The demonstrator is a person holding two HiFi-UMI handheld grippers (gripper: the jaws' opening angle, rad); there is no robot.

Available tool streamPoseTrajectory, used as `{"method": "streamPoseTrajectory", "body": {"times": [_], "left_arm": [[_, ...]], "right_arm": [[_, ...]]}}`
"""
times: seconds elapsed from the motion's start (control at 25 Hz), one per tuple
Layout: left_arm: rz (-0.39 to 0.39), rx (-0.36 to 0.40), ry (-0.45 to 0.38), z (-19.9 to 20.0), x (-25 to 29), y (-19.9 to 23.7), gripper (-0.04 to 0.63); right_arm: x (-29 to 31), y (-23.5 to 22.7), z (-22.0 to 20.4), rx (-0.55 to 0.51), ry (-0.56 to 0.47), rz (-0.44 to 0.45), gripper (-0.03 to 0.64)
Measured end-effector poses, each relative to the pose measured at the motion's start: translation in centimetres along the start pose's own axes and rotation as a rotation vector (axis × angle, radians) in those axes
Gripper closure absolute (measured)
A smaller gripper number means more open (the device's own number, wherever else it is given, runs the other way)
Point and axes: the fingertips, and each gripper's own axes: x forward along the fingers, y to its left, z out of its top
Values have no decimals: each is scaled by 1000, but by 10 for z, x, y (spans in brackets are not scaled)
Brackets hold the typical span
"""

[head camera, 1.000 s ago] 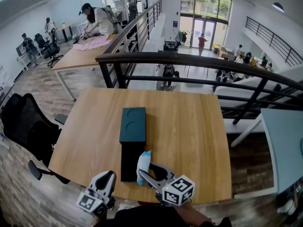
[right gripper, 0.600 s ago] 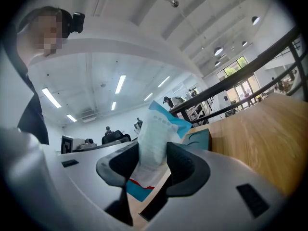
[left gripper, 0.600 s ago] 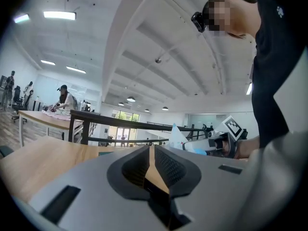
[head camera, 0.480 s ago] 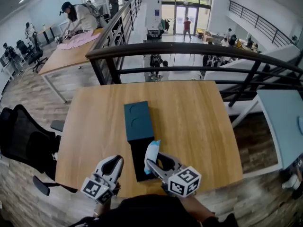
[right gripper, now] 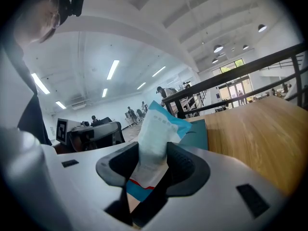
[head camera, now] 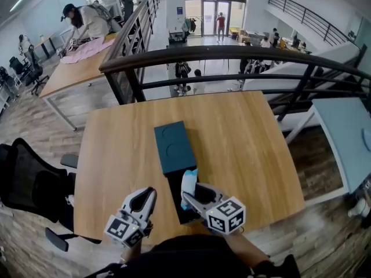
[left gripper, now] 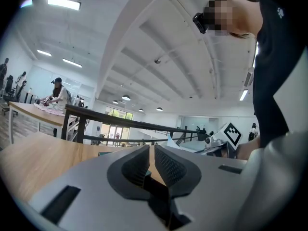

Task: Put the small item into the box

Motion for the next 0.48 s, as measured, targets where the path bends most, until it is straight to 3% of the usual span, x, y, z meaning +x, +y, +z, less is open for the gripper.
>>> {"method": "streamPoseTrajectory", "body": {"times": [0.16, 0.48], "left_arm": [[-20, 35, -40, 4, 0, 17, 572], [-18, -30, -3, -14, -8, 41, 572]], "right_arm": [[16, -5, -9, 11, 46, -36, 433], [42, -10, -25, 1, 147, -80, 433]]}}
